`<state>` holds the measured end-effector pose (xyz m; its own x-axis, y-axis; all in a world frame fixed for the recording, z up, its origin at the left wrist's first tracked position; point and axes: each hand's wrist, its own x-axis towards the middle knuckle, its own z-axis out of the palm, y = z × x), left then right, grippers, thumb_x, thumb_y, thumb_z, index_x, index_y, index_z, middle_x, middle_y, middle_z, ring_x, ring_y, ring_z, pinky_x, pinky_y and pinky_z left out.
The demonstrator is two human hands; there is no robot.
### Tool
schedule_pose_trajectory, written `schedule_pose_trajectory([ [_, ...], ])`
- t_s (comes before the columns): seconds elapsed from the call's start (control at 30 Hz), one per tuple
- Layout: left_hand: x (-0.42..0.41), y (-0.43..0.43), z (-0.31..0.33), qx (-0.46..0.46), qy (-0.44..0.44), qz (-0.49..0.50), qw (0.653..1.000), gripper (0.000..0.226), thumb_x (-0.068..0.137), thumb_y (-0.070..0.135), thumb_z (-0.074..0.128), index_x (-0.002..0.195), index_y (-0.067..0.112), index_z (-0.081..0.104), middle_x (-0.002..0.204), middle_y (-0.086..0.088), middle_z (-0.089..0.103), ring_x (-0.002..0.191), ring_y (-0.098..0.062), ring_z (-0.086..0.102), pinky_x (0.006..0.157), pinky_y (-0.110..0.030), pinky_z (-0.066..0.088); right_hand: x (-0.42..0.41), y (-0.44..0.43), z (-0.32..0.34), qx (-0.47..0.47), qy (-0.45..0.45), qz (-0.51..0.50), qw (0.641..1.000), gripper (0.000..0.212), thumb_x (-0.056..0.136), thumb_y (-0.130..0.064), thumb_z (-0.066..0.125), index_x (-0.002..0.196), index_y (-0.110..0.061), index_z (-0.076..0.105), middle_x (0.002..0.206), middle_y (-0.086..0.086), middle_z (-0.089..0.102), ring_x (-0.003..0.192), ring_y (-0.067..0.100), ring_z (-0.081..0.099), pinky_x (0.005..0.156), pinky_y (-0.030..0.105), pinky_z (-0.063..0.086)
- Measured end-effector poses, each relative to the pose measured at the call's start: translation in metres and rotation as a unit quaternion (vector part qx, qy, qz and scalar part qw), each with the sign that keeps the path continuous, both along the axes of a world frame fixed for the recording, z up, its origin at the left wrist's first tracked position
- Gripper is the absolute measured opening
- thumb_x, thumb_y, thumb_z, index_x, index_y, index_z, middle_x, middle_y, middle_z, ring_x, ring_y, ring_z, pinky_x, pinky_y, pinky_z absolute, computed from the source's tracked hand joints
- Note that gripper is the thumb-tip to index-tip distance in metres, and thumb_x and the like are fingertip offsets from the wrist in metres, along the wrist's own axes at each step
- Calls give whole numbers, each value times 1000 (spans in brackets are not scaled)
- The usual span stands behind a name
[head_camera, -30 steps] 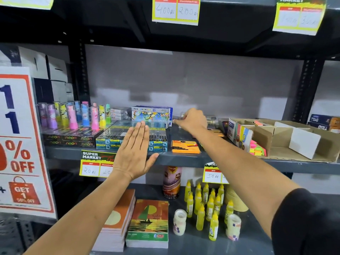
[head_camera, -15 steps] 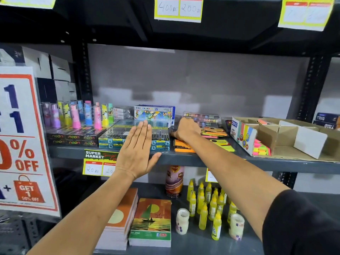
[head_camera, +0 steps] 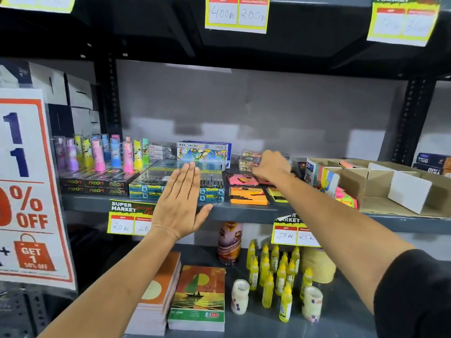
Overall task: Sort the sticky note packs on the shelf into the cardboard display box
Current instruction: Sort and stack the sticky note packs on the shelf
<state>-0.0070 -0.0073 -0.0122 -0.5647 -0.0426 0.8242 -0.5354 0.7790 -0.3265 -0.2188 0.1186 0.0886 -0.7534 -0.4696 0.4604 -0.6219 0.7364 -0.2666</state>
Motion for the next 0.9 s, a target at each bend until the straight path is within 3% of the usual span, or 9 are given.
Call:
schedule_pose_trajectory([
  [0.07,0,0,0,-3,5,-1,1000,79,101,52,16,144,-11,34,151,-30,34,142,-38,33,120,-44,15,-13,14,-2,19,12,-38,999,42,85,-53,62,90,-11,58,75,1,55,74,20,57,59,28,46],
  [0.17,-1,0,0,-4,3,0,1000,80,100,53,16,144,-11,33,151,-30,33,142,-38,32,120,-44,15,-27,24,-5,51,-3,-70,996,62,81,-65,56,106,-8,60,98,8,62,93,26,62,75,34,55],
  [0.3,0,0,0,1,-6,2,1000,81,100,53,15,145,-11,32,151,-30,34,142,-38,32,121,-44,13,-30,30,-8,94,-23,-74,993,66,81,-66,53,112,-8,58,98,8,56,97,25,59,79,34,51],
  [0.63,0,0,0,5,-13,4,1000,80,100,53,14,145,-11,32,149,-30,36,141,-39,35,121,-44,13,-33,29,-6,88,-66,-36,993,43,81,-52,56,95,-11,56,87,5,55,85,21,54,67,29,46],
  [0.8,0,1,0,8,-15,4,1000,80,100,53,14,145,-11,32,149,-30,37,141,-39,35,121,-44,13,-30,31,-5,34,-25,-43,998,48,78,-55,61,94,-9,61,94,8,65,89,23,62,70,30,53],
  [0.9,0,1,1,9,-15,6,1000,80,100,53,14,144,-11,33,149,-30,38,140,-38,36,121,-44,13,-24,34,-3,-18,9,-45,999,51,77,-62,63,80,-11,58,83,5,63,77,21,60,60,27,48],
])
